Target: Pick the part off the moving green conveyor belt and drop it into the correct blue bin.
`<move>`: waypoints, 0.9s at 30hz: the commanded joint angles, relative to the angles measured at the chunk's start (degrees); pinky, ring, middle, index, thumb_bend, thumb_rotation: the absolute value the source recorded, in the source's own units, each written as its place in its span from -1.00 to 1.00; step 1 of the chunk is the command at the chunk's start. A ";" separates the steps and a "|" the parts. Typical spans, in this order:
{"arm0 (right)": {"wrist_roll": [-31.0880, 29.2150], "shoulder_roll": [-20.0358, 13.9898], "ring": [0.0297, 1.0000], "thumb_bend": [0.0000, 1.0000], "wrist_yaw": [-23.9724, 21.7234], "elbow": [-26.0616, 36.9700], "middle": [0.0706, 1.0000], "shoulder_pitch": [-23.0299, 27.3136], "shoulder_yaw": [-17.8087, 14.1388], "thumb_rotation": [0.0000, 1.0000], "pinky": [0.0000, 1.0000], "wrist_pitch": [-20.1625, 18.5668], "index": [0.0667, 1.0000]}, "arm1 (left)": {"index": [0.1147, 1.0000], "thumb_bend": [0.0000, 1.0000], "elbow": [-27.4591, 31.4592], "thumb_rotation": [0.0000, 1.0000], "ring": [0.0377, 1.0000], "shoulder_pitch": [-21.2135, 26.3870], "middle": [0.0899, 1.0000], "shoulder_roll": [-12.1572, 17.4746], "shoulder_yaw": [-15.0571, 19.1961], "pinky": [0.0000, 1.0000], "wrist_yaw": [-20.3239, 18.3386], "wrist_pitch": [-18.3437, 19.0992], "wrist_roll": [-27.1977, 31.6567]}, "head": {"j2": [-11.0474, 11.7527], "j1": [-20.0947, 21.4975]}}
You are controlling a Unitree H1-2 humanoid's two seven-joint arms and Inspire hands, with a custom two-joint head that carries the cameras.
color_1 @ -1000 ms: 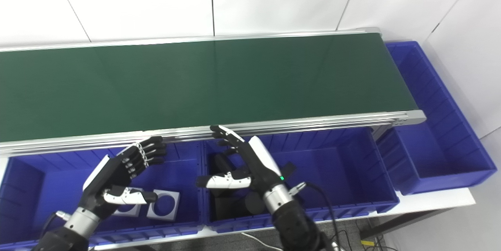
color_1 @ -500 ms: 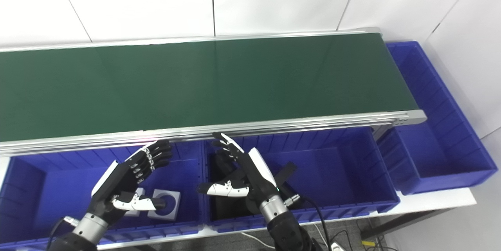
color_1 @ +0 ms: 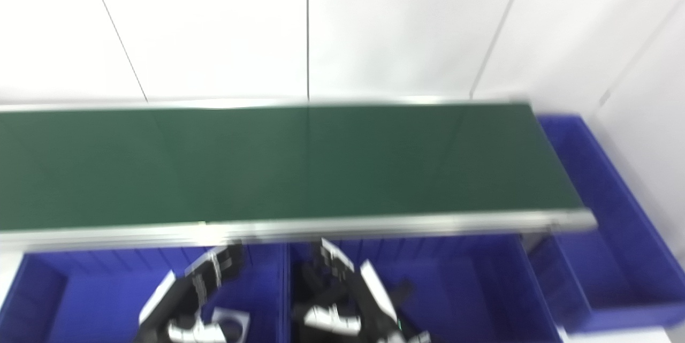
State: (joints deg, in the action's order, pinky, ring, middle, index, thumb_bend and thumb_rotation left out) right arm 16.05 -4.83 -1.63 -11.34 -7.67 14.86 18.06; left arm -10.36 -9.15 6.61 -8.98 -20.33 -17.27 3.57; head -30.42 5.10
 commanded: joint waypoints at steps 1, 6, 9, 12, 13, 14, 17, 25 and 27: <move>-1.15 0.29 0.62 0.41 0.96 0.78 0.67 0.01 -0.41 0.19 0.51 5.02 0.77 | 0.75 1.00 0.32 -0.54 0.76 0.96 0.77 -0.50 -0.16 0.76 0.51 -2.76 0.22 | 0.01 -0.10; -2.01 0.39 0.62 0.38 1.03 -0.11 0.65 -0.10 -0.86 0.27 0.49 6.61 0.75 | 0.75 1.00 0.16 -0.56 0.76 0.75 0.78 -1.07 -0.24 0.76 0.78 -2.37 0.39 | 0.09 -0.98; -2.26 0.37 0.63 0.36 1.02 -0.26 0.65 -0.08 -1.02 0.28 0.50 7.28 0.75 | 0.75 1.00 0.64 -0.57 0.77 0.52 0.78 -1.31 -0.22 0.77 1.05 -1.72 0.15 | -0.11 -1.18; -1.87 0.33 0.63 0.34 1.25 -0.02 0.64 -0.13 -1.14 0.30 0.49 7.48 0.74 | 0.75 1.00 0.54 -0.58 0.76 0.56 0.78 -1.42 -0.25 0.76 0.87 -2.24 0.21 | -0.74 -1.25; -1.86 0.32 0.63 0.35 1.23 0.09 0.64 -0.15 -1.17 0.31 0.49 7.41 0.74 | 0.75 1.00 0.49 -0.58 0.76 0.59 0.78 -1.43 -0.26 0.76 0.77 -2.36 0.28 | -0.74 -1.25; -1.86 0.31 0.63 0.35 1.16 0.35 0.64 -0.21 -1.20 0.31 0.49 7.20 0.74 | 0.75 1.00 0.46 -0.58 0.76 0.62 0.78 -1.45 -0.26 0.76 0.78 -2.43 0.26 | -1.15 -1.20; -1.85 0.33 0.62 0.35 1.00 0.94 0.64 -0.31 -1.29 0.27 0.49 6.74 0.75 | 0.74 1.00 0.52 -0.57 0.75 0.67 0.77 -1.51 -0.23 0.75 0.91 -2.38 0.11 | -1.55 -1.20; -2.52 -0.11 0.64 0.42 -0.74 3.14 0.66 0.66 -1.18 0.19 0.51 4.31 0.76 | 0.75 1.00 3.46 -0.58 0.76 0.70 0.78 -1.36 -0.13 0.77 1.51 1.01 -0.24 | -6.69 -1.09; -2.55 -0.36 0.64 0.43 -1.29 3.47 0.67 1.31 -1.16 0.19 0.51 3.91 0.76 | 0.75 1.00 3.80 -0.58 0.75 1.01 0.77 -1.41 -0.13 0.73 1.76 1.03 -0.49 | -8.00 -1.00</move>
State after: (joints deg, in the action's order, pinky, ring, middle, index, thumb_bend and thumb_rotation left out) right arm 14.21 -5.07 -2.35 -9.67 -7.72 13.81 22.03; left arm -8.32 -9.04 5.22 -8.95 -19.11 -15.84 3.33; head -38.31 4.13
